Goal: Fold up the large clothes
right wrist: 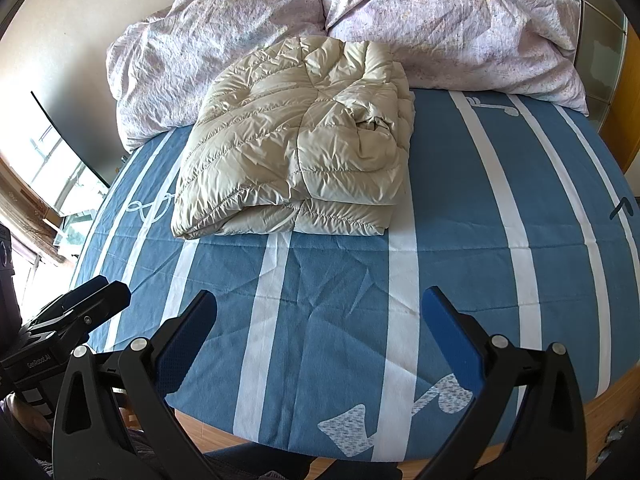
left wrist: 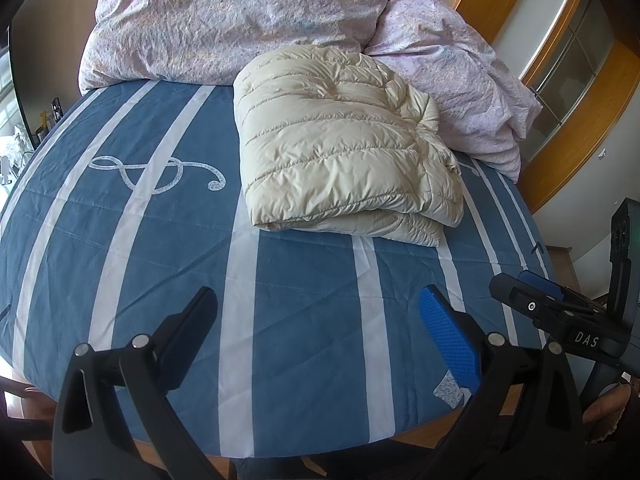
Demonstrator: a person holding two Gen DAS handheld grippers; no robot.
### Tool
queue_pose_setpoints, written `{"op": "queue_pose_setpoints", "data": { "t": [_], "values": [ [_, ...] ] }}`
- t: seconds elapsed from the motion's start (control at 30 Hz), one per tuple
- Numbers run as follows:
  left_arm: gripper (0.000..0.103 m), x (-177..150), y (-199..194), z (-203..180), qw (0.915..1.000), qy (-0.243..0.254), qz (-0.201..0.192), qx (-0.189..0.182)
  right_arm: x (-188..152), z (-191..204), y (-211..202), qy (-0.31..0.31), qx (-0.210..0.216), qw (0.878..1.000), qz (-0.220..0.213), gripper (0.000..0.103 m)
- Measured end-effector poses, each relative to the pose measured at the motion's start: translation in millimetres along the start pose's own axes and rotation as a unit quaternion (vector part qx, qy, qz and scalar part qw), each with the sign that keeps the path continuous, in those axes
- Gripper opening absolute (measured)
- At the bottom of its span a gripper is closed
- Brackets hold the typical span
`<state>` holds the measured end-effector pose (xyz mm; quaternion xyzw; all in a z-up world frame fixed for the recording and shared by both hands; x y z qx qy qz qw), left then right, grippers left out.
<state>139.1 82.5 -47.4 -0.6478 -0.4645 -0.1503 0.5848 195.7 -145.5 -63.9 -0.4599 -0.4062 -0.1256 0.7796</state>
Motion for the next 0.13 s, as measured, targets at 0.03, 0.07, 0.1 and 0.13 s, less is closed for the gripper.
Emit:
{"op": "queue_pose_setpoints", "data": {
  "t": [0.03,0.07,0.1,0.13],
  "values": [
    [0.100,0.1,0.1,0.0,1.0000,0.000,0.000,0.000,0.2,0.1,-0.1,0.000,0.000,1.000,0.000,0.102],
    [0.100,0.2,0.1,0.0,1.0000,0.000,0.000,0.000,0.4,0.2,-0.2,0.000,0.000,1.000,0.000,0.102],
    [0.100,-0.3,-0.6,0.9,1.0000,0.000,0.000,0.000,0.1,0.1,-0.2,0.001,0.000,1.000,0.000,0.102],
    [0.100,-0.1,-0.4,0.8,1.0000,0.000,0.000,0.000,0.3,0.1,-0.2,0.000,0.000,1.000,0.000,0.102]
  ]
}}
Point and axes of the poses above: each gripper's, at about its wrist camera, not at the fingertips, and y roughly the way its jaws point, z to its left, x to its top, the point moved 1 cm from there along y, roughly the way its jaws point, and after that the axes turned 13 degrees about -z, right-handed, at the moved point
